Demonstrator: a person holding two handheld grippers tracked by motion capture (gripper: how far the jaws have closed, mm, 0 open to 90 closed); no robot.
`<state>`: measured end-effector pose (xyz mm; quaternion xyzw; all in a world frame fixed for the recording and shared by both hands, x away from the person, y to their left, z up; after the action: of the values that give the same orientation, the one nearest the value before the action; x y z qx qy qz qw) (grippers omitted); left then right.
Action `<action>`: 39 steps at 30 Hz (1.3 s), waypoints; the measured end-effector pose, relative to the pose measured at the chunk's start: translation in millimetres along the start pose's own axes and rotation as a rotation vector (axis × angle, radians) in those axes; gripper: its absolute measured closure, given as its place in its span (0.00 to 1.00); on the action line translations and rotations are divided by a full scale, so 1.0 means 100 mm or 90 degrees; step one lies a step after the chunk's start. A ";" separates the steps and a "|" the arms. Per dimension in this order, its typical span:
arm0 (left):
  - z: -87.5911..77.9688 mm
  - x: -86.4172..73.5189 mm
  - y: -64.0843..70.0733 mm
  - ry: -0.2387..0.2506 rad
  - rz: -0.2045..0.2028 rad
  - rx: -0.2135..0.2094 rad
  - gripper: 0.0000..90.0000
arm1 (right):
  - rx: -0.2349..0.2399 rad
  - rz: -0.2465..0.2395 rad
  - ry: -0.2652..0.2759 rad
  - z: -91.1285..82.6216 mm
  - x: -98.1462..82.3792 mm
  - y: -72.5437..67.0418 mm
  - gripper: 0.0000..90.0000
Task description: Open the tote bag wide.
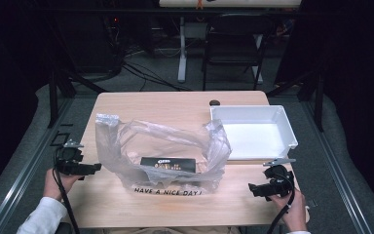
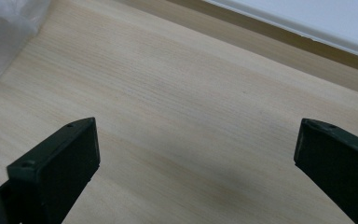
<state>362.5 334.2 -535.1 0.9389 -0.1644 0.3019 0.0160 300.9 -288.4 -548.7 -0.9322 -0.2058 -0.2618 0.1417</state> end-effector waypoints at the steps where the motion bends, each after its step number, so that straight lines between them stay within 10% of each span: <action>1: 0.00 0.00 0.00 0.000 0.000 0.000 0.14 | 0.000 0.000 0.000 0.00 0.00 0.00 0.00; 23: -0.05 0.15 0.07 -0.002 -0.002 -0.059 0.19 | 0.040 -0.027 0.013 -0.07 0.17 -0.11 0.08; 39: -0.36 0.56 0.07 0.015 0.068 -0.109 0.76 | 0.132 -0.086 0.029 -0.23 0.64 -0.21 0.89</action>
<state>383.4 315.8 -474.4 0.9205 -0.2390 0.2980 0.0819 331.1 -258.6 -491.7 -0.8904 -0.2910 -0.2690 0.2239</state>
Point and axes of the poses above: each handheld gripper's, and its own axes: z roughly forward along the jaws, x roughly out of its top, y roughly to its right, the point moved 1 cm from there along z, roughly forward along the jaws, and after that the axes turned 9 degrees about x, right-handed, at the moved point
